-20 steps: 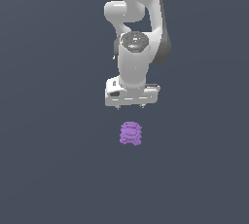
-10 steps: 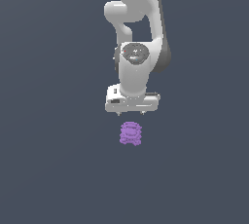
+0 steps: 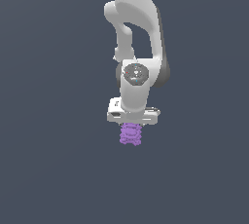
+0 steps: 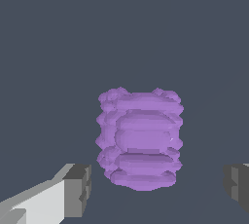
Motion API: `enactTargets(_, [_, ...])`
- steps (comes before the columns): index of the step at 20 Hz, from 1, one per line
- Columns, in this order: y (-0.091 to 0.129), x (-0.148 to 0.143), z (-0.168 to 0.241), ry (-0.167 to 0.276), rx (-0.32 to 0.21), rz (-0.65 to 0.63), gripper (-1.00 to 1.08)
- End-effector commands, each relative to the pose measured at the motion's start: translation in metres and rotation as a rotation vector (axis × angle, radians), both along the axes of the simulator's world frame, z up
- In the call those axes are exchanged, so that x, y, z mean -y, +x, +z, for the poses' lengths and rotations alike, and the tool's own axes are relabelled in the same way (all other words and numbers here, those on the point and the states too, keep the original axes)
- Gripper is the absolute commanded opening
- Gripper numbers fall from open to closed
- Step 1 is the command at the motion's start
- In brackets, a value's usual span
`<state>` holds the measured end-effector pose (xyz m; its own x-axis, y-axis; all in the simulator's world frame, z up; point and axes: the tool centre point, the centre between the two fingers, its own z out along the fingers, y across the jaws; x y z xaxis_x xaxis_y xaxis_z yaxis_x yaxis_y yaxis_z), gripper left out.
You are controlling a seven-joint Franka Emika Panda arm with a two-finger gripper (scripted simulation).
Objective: Pick up the object and move it to a goal position.
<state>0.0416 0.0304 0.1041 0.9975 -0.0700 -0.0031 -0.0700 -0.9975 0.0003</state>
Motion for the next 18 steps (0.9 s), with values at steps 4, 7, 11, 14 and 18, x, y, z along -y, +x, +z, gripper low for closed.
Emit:
enactTargets(4, [0.007, -0.001, -0.011, 0.0, 0.003, -0.027, 1.0])
enactTargets(7, [0.006, -0.001, -0.011, 0.0, 0.002, -0.026, 1.0])
enactTargets(11, [0.006, -0.001, -0.018, 0.0, 0.002, -0.026, 1.0])
enactTargets(14, [0.006, -0.001, -0.03, 0.0, 0.002, -0.026, 1.0])
enactTargets(18, [0.006, -0.001, -0.051, 0.0, 0.003, -0.028, 1.0])
